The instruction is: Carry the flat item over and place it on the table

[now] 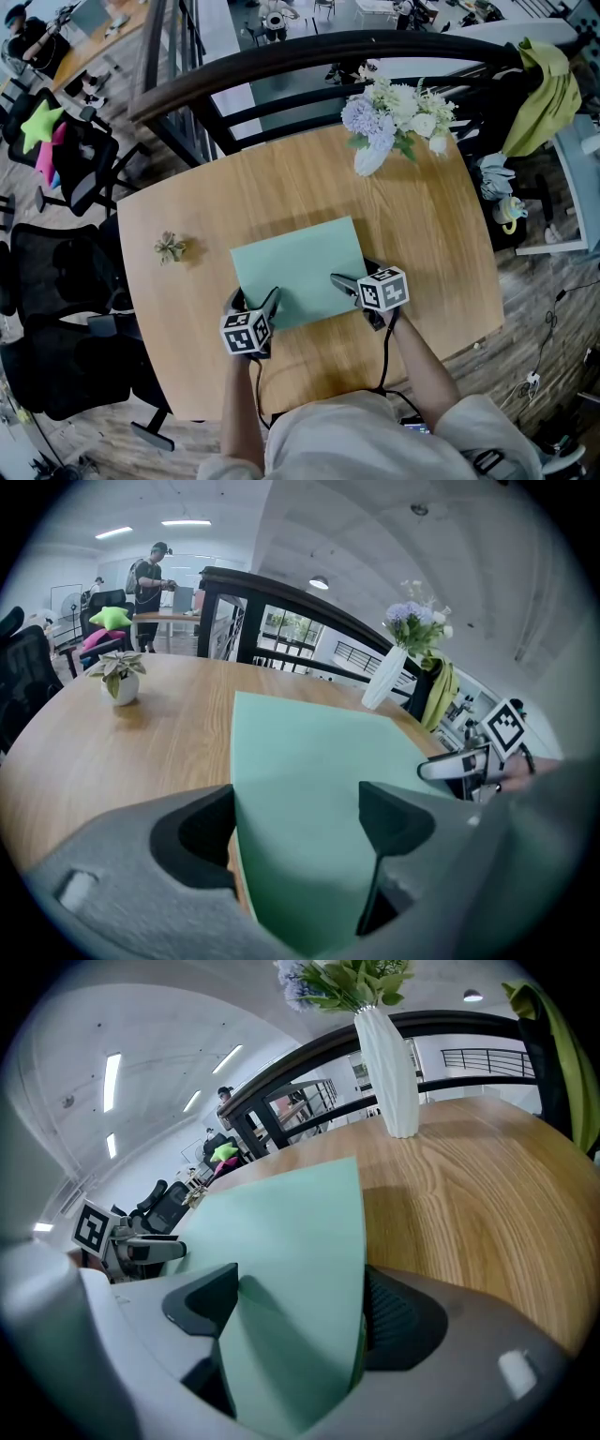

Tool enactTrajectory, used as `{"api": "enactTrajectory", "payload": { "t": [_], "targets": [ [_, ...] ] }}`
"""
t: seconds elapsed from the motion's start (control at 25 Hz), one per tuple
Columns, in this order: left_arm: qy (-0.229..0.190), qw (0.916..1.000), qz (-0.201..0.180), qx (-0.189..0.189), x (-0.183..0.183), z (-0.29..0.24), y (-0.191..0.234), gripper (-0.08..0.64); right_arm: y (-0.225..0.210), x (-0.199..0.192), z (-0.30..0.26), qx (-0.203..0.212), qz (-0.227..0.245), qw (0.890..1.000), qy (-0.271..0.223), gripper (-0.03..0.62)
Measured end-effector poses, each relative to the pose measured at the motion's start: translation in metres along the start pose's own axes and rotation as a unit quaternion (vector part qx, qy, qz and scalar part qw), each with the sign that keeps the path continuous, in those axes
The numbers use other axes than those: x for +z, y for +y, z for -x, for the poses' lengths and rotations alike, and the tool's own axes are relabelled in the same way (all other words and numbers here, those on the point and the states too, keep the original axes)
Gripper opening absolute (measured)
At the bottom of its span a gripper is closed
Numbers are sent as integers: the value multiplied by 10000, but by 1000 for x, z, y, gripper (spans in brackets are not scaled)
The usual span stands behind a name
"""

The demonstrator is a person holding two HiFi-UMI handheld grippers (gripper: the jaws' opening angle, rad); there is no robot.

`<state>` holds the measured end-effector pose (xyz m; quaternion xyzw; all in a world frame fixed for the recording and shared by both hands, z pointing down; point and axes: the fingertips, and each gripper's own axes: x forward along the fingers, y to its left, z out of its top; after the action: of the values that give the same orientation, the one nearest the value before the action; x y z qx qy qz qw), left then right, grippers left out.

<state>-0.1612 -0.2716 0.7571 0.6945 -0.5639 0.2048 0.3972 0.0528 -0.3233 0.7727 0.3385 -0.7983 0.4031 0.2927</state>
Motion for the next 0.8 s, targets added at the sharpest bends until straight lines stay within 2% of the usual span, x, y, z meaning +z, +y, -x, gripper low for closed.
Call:
{"api": "enactTrajectory", "payload": {
  "t": [0.8],
  "targets": [
    [37, 9998, 181, -87, -9, -5, -1, 423, -5, -4, 1, -8, -111, 9999, 36, 419]
  ]
}}
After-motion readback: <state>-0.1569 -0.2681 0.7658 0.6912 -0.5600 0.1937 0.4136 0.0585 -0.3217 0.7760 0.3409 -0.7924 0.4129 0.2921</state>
